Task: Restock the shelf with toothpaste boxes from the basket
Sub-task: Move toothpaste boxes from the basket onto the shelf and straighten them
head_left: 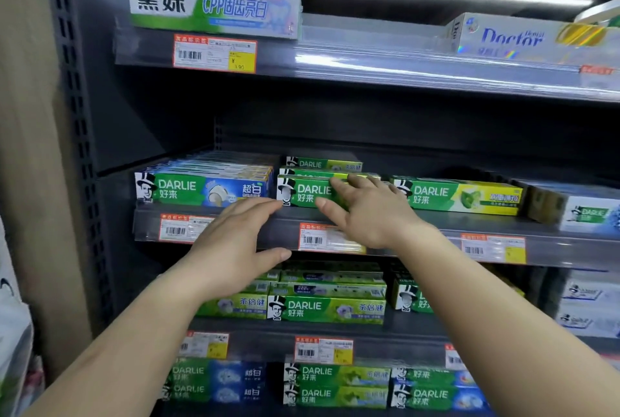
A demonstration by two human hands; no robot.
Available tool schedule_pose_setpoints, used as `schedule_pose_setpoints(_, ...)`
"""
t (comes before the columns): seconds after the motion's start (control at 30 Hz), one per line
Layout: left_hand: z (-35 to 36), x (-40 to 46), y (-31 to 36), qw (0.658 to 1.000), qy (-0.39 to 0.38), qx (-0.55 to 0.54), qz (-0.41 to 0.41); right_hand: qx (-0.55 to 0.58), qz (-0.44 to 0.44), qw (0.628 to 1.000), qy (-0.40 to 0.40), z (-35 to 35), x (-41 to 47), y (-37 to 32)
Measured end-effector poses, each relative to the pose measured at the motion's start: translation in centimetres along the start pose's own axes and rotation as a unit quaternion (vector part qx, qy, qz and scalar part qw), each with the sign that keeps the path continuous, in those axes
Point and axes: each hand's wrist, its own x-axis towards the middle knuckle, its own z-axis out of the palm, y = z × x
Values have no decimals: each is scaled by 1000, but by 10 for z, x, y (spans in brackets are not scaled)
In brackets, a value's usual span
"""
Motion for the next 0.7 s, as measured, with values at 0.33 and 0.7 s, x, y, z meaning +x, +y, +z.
schedule_pose_setpoints(0.33, -1, 0, -2, 1000, -11, -5, 8, 15, 9, 999, -44, 0, 22, -1)
schedule_pose_setpoints(0.7, 0, -1, -1, 1000, -9, 1, 8, 30, 37, 997, -65, 1, 29, -1)
